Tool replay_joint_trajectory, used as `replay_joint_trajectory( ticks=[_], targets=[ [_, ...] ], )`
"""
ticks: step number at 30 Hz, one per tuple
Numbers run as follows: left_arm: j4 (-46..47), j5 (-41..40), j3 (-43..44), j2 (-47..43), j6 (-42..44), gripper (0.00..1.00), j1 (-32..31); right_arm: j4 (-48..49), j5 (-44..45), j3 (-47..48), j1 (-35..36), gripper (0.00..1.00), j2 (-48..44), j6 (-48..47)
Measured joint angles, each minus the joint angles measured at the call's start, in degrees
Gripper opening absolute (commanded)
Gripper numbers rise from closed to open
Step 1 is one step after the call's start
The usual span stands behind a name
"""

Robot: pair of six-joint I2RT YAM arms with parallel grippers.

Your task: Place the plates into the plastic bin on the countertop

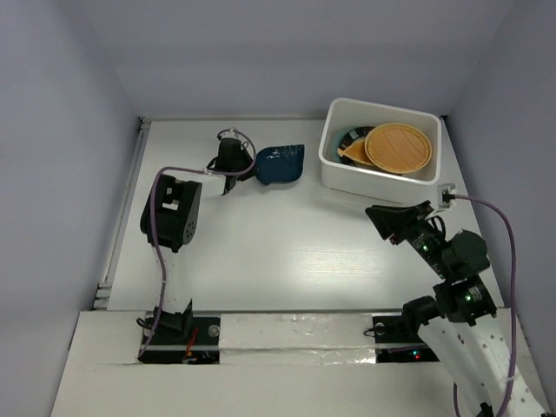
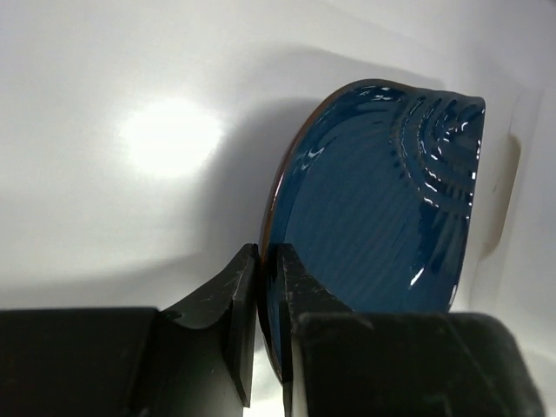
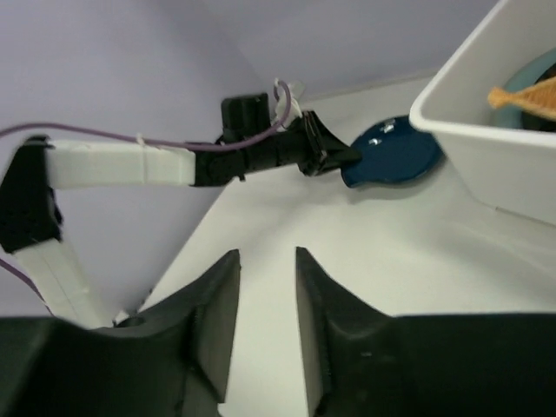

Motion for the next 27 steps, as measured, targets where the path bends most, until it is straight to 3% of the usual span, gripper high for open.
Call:
replay_joint_trajectory(
  ticks=[4, 5, 9, 13, 18, 27],
  targets=[
    [0.52, -0.02, -9.88, -9.14, -1.33, 0.0, 0.15, 1.75, -5.66, -0.13, 0.0, 0.66, 7.02, -0.37],
    [0.11, -0.02, -12.28, -12.35, -1.51, 0.0, 0.22, 2.4, -6.97, -0.13, 0.0, 0.77, 9.01, -0.5],
    [-1.36, -2.14, -21.22, -26.47, -1.77, 0.0, 0.28, 4.87, -9.9, -0.37, 1.09, 0.93, 14.6, -0.68],
    [-0.61, -2.4, -28.33, -39.98, -3.65, 0.0, 0.52, 8.33, -10.43, -0.37, 3.13, 1.0, 18.8, -0.44],
    [0.0, -1.51, -33.46, -52.13, -6.16, 0.0, 0.46, 13.62, -9.18, -0.28, 6.6, 1.0, 25.31, 0.42],
    [-0.13, 3.3, -39.01, -62.88, -10.19, 0.0, -1.77, 25.27, -6.34, 2.34, 12.63, 1.0, 41.94, 4.7]
  ],
)
